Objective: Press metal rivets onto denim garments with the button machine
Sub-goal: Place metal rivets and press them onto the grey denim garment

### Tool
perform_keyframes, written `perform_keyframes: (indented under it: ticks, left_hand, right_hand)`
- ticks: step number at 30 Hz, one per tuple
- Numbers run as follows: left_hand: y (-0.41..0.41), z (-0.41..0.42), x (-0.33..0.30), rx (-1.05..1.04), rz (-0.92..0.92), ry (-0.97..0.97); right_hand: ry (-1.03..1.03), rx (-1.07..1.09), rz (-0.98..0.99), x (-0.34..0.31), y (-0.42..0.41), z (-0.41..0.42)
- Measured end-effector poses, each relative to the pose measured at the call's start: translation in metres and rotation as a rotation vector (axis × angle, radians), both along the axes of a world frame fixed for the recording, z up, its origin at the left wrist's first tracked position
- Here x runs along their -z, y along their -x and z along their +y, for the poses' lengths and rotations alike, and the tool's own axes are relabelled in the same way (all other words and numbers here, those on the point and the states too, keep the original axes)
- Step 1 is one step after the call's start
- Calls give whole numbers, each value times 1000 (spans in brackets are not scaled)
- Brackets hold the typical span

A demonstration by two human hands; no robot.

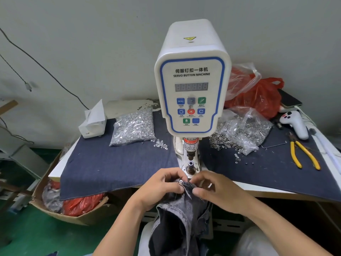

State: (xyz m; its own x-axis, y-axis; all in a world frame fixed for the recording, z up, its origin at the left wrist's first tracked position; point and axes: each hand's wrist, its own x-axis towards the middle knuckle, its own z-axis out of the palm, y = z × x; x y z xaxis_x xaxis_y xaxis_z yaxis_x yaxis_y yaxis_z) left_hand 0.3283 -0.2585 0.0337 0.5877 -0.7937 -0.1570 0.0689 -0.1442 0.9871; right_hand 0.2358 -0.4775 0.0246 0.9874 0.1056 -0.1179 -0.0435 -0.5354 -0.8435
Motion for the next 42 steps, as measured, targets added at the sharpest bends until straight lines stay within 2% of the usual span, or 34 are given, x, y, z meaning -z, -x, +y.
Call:
perform_keyframes:
  ticks: [3,6,9,13,18,22,24,26,29,31,34,38,40,42]
  left_hand:
    - [2,-1,-6,-51,51,57]
    - [6,-5,-10,-94,126,120]
    - [10,-9,-14,-109,135,121]
    - [14,-11,-13,-80,130,110]
    - [14,-11,-15,-66,110,100]
    - [13,-10,-15,-54,54,88]
    - [10,-8,-13,-47,31,79]
    - [6,-3,-10,-41,68,87]
    - [0,8,-5,-47,139,48]
    - [-5,13,-1,-30,-24,-122]
    - [-11,13,4,15,-293,-365]
    - [-19,15,3,106,-434,-490]
    - [-30,16,2,18,-492,-505]
    - [-48,14,7,-255,-559,-530]
  right_hand:
    - [8,-8,-13,-2,-2,-10]
    - [87,56,-235,3,-1,-9]
    - [-38,61,-366,8,3,-4]
    - [-202,84,-372,7,7,-6]
    - [-168,74,-260,7,8,-2]
    - [-200,12,-278,5,9,-4]
    - [-207,-66,-163,2,8,-6]
    - [-78,-190,-38,1,6,-12]
    - [209,-275,-30,-2,0,-29]
    - [193,-243,-11,-4,-4,-40]
    - [47,-215,70,-4,-11,-46]
    - [-5,-241,58,2,-19,-45]
    - [-24,-235,84,5,-22,-47]
    - [-13,-234,114,7,-24,-49]
